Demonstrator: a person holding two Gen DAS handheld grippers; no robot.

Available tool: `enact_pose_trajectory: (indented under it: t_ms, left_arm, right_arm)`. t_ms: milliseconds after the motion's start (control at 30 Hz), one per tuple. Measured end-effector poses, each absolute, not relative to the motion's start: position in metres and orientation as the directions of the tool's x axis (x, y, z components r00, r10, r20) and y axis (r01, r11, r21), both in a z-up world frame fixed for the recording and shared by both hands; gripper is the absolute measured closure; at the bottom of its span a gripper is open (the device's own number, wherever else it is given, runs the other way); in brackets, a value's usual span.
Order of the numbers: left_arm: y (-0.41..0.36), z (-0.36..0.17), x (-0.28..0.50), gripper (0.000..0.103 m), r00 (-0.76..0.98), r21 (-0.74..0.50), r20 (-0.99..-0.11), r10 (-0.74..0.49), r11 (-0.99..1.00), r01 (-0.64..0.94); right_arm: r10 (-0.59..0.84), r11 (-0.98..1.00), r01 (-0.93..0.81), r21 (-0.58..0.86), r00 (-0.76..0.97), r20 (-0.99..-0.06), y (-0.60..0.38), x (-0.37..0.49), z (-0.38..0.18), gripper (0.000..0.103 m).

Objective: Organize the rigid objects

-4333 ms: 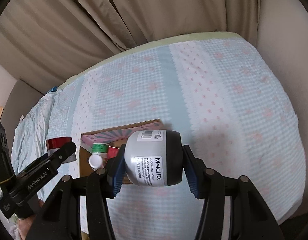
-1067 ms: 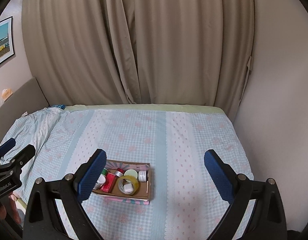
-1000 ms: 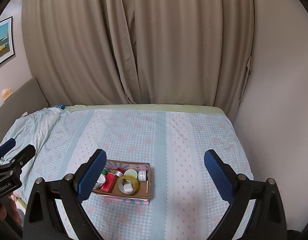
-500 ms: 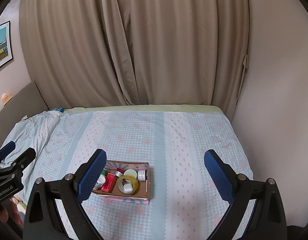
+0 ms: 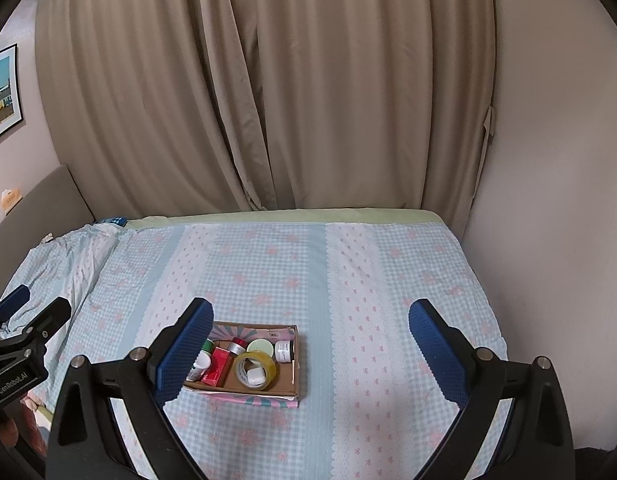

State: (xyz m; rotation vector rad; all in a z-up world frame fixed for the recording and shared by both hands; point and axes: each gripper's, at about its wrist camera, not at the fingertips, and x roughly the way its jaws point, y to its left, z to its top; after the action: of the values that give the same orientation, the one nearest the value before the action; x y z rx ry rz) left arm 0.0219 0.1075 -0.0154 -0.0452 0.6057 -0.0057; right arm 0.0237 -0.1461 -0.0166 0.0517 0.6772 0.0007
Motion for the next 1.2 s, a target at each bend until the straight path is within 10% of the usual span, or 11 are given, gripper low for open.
enact_pose_trajectory:
  t_ms: [1200]
  left_arm:
    - [0.109, -0.013, 0.037, 0.0, 0.838, -0.011, -0.546, 0.02, 0.999, -0.031]
  right_arm:
    - [0.0, 0.999, 0.032, 0.04, 0.777, -0.629, -0.148, 0.03, -0.02, 0.005]
